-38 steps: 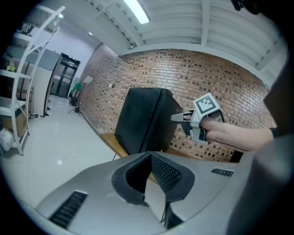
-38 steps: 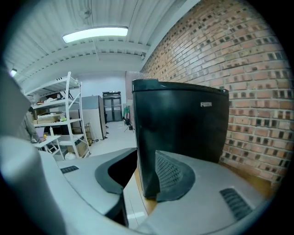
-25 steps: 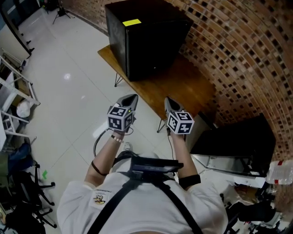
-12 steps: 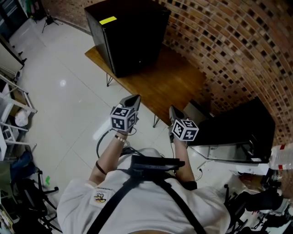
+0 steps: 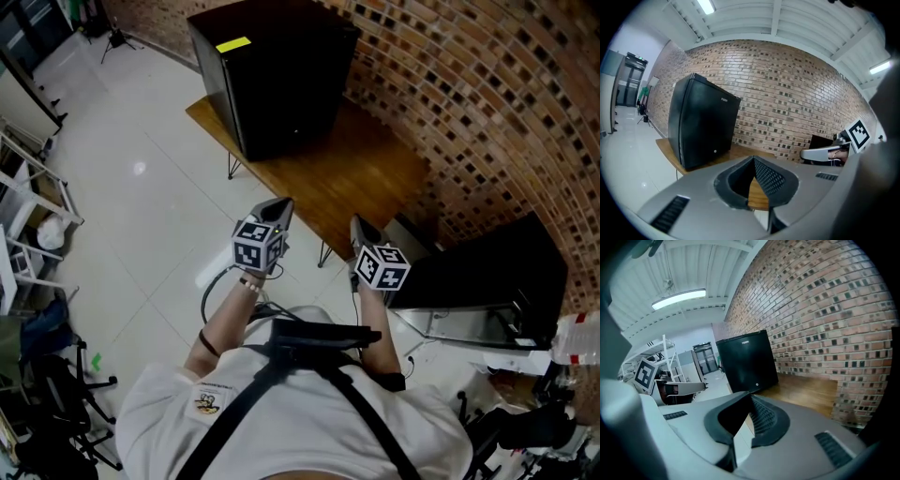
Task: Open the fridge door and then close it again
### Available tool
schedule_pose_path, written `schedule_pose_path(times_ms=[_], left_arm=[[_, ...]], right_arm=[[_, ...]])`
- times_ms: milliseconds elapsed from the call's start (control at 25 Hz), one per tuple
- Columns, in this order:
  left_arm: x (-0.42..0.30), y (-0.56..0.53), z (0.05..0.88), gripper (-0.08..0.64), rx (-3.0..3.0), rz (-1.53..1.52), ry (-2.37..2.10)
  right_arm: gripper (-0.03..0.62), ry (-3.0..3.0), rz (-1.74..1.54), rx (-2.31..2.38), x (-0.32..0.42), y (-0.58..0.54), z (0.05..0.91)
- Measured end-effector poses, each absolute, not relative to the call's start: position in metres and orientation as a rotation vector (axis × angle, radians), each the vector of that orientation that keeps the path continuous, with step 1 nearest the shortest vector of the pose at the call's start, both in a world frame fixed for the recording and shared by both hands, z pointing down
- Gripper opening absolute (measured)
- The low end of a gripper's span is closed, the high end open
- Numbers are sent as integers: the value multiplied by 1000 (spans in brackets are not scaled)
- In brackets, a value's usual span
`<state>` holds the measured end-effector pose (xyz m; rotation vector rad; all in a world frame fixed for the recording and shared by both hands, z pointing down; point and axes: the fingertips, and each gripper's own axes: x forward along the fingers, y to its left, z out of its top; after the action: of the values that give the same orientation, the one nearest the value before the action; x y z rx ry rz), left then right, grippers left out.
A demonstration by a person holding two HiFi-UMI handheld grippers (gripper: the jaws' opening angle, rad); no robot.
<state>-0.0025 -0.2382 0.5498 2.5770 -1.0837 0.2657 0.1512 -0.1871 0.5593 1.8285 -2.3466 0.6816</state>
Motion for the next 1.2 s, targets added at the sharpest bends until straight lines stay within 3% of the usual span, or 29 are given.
schedule_pose_path(times_ms=[1200], left_arm=[[-3, -231, 556, 2, 2538, 312, -1112]], right_arm=[[5, -2369, 716, 1896, 180, -173, 556]])
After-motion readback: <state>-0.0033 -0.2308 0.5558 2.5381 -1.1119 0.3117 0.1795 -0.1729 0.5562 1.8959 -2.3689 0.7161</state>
